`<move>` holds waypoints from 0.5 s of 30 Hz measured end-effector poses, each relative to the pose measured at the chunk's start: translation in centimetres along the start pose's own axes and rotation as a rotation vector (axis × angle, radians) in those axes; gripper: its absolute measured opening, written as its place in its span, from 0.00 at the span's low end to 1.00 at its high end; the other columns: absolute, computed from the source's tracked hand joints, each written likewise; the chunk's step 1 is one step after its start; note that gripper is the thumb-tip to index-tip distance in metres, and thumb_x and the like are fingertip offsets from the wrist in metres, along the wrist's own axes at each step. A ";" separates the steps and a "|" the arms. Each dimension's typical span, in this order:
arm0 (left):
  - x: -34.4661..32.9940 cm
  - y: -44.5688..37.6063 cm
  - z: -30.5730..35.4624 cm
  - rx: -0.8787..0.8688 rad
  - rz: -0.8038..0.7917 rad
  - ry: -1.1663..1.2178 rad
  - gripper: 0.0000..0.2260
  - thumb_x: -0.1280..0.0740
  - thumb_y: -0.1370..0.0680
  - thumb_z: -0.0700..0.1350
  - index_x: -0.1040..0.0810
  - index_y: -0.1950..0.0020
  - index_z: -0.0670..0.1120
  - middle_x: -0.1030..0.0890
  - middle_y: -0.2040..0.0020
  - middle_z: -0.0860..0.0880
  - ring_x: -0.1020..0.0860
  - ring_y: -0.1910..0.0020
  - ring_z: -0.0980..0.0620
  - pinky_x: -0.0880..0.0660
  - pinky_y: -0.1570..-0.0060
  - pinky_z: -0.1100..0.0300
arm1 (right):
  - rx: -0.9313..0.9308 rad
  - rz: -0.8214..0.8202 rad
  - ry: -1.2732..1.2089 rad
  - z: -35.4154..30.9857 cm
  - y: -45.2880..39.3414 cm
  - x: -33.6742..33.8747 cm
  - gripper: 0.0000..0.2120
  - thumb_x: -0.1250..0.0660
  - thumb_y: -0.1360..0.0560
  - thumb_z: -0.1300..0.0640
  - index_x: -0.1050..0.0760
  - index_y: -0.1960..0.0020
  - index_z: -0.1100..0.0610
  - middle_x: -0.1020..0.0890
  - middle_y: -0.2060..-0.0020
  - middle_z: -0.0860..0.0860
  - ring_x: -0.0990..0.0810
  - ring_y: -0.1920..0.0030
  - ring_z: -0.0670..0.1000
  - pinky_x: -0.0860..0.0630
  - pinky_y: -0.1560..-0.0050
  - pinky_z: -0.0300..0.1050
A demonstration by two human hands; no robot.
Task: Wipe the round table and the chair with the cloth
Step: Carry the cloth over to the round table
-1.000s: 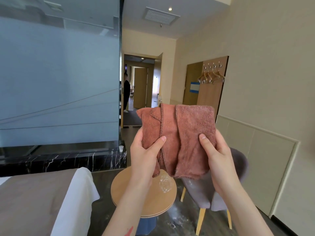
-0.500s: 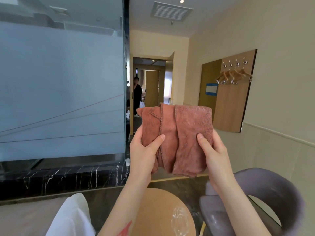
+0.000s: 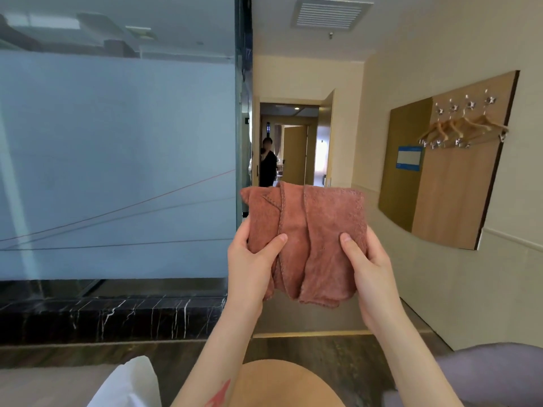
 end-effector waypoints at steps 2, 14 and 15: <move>-1.6 -1.6 -0.7 -0.017 0.013 0.009 0.19 0.30 0.28 0.35 0.25 0.40 0.50 0.19 0.46 0.50 0.20 0.46 0.50 0.22 0.45 0.52 | 0.007 -0.019 0.006 0.5 -2.4 0.8 0.11 0.39 0.24 0.52 0.30 0.46 0.38 0.22 0.51 0.37 0.23 0.51 0.38 0.26 0.55 0.33; -5.1 -8.0 -5.2 -0.008 0.099 -0.029 0.19 0.30 0.28 0.35 0.24 0.40 0.50 0.17 0.51 0.54 0.19 0.51 0.54 0.21 0.49 0.55 | -0.032 -0.066 -0.010 5.4 -11.1 2.4 0.11 0.39 0.24 0.53 0.31 0.49 0.36 0.24 0.48 0.40 0.24 0.47 0.41 0.26 0.48 0.40; -5.0 -8.5 -5.6 0.000 0.102 -0.031 0.19 0.30 0.28 0.35 0.24 0.41 0.51 0.17 0.51 0.54 0.19 0.51 0.54 0.21 0.49 0.55 | -0.036 -0.066 -0.011 6.0 -11.4 2.2 0.11 0.39 0.24 0.53 0.31 0.49 0.36 0.24 0.47 0.41 0.24 0.47 0.41 0.26 0.49 0.40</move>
Point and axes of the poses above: each hand's wrist, its own y-axis away from the middle knuckle, its own x-axis out of the back of the hand, z = x × y, the point moved 1 cm from there along -y, towards the middle knuckle
